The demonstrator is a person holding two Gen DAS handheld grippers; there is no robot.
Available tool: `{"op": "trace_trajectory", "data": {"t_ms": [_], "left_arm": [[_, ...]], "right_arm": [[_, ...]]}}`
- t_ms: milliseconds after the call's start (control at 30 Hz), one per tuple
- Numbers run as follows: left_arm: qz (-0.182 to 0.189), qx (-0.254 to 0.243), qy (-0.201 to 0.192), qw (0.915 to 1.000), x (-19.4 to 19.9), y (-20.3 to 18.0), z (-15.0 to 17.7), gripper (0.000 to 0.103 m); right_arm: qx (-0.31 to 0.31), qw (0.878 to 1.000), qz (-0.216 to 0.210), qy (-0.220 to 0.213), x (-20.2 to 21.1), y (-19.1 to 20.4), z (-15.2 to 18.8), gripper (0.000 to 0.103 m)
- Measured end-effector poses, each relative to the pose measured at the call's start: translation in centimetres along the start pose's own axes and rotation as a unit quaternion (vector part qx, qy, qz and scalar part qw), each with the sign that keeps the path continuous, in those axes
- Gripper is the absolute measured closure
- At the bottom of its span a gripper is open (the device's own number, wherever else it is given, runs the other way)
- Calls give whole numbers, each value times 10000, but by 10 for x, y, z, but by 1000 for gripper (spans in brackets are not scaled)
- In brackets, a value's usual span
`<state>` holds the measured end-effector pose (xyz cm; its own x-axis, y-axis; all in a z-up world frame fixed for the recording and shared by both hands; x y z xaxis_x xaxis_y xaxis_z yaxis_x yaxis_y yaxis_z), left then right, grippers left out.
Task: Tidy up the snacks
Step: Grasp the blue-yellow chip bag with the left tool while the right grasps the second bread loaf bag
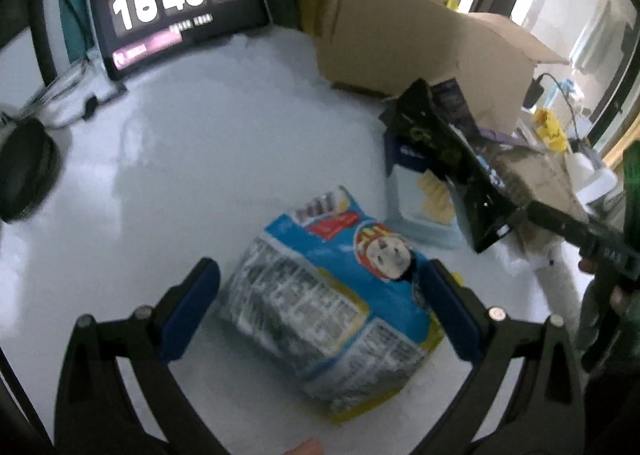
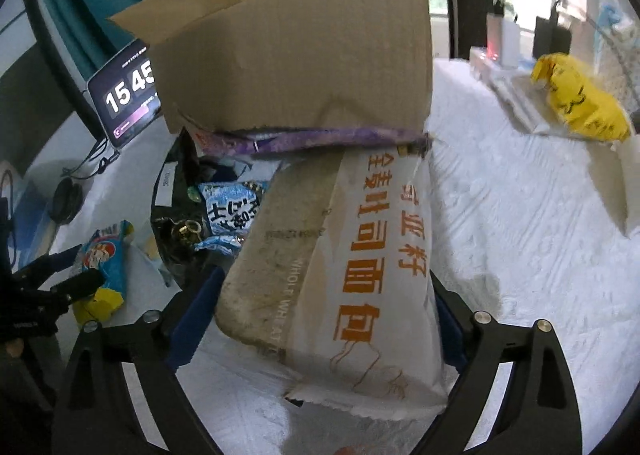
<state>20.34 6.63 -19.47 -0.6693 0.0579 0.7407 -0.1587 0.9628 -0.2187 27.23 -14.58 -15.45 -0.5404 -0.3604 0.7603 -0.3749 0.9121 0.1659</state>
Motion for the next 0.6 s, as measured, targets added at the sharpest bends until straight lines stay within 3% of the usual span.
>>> {"op": "trace_trajectory", "data": {"t_ms": [100, 267, 400, 533, 600], "left_arm": [[-105, -289, -21, 9995, -6, -11, 0, 1], [160, -546, 34, 9984, -11, -28, 0, 2], [404, -715, 20, 9966, -7, -39, 2, 21], [581, -783, -41, 9952, 1, -45, 4, 32], [682, -779, -106, 9946, 6, -46, 2, 46]], "right_arm": [[69, 9999, 23, -86, 8, 2, -1, 17], [210, 9996, 71, -162, 22, 5, 4, 23], [265, 9992, 157, -241, 38, 6, 7, 24], [271, 9984, 281, -400, 59, 3, 5, 24], [243, 9978, 338, -522, 70, 2, 2, 24]]}}
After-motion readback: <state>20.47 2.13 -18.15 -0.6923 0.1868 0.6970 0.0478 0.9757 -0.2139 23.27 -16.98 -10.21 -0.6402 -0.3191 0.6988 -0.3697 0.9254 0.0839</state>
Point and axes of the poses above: each gripper's, at about its wrist camera, not at the fingertips, and x roughly against the way its jaws point, y to its left, z to its underside, the point moved 5 cm from there along -x, roughly the way its jaws point, and after that the axes turned 5 degrees about -y, right-handed, at the moved point
